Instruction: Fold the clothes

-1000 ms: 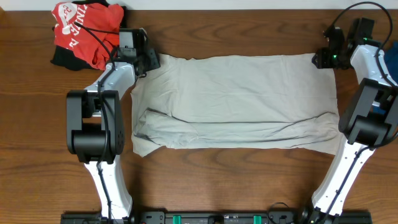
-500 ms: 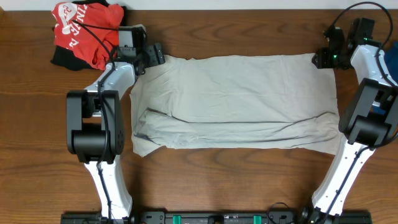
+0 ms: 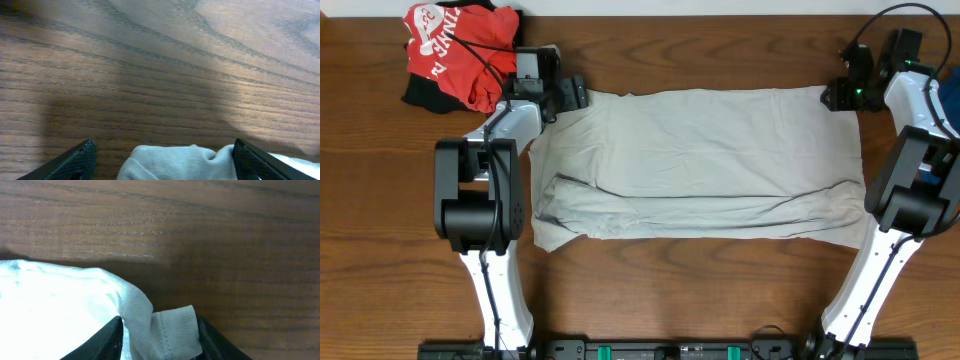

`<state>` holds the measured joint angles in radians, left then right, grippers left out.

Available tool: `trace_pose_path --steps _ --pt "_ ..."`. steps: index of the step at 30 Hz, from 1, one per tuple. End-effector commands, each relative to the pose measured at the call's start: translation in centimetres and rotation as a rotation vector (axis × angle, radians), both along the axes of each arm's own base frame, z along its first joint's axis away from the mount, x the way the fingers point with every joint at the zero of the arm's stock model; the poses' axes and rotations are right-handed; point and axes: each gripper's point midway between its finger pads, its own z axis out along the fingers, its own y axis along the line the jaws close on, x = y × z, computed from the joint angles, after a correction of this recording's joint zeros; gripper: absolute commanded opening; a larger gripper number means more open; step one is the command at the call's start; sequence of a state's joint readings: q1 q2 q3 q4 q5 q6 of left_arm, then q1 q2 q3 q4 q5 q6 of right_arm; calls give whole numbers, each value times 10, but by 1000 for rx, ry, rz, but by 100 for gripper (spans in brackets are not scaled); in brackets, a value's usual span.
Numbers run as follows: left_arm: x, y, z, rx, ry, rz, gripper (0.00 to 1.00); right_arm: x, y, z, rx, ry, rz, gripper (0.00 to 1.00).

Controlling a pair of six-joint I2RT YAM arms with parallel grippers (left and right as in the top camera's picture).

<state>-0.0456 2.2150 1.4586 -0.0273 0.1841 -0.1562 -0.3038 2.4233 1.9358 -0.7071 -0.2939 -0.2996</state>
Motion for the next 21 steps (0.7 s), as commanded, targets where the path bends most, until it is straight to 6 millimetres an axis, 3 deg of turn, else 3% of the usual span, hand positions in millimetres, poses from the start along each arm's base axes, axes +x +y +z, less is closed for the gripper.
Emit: trace_pose_path --steps 1,4,11,16,21 --pt "-4 -6 -17 -5 36 -20 87 -10 2 -23 22 59 -8 44" --pt "-4 -6 -17 -5 38 -20 77 -10 2 -23 22 58 -8 43" --pt "-4 -6 -15 -6 33 -19 47 -11 2 -23 24 62 -9 23" --pt "-1 -6 -3 -6 10 -19 30 -10 2 -22 32 65 -29 6" --pt "1 -6 15 -8 -19 -19 15 -10 1 -22 35 65 -37 1"
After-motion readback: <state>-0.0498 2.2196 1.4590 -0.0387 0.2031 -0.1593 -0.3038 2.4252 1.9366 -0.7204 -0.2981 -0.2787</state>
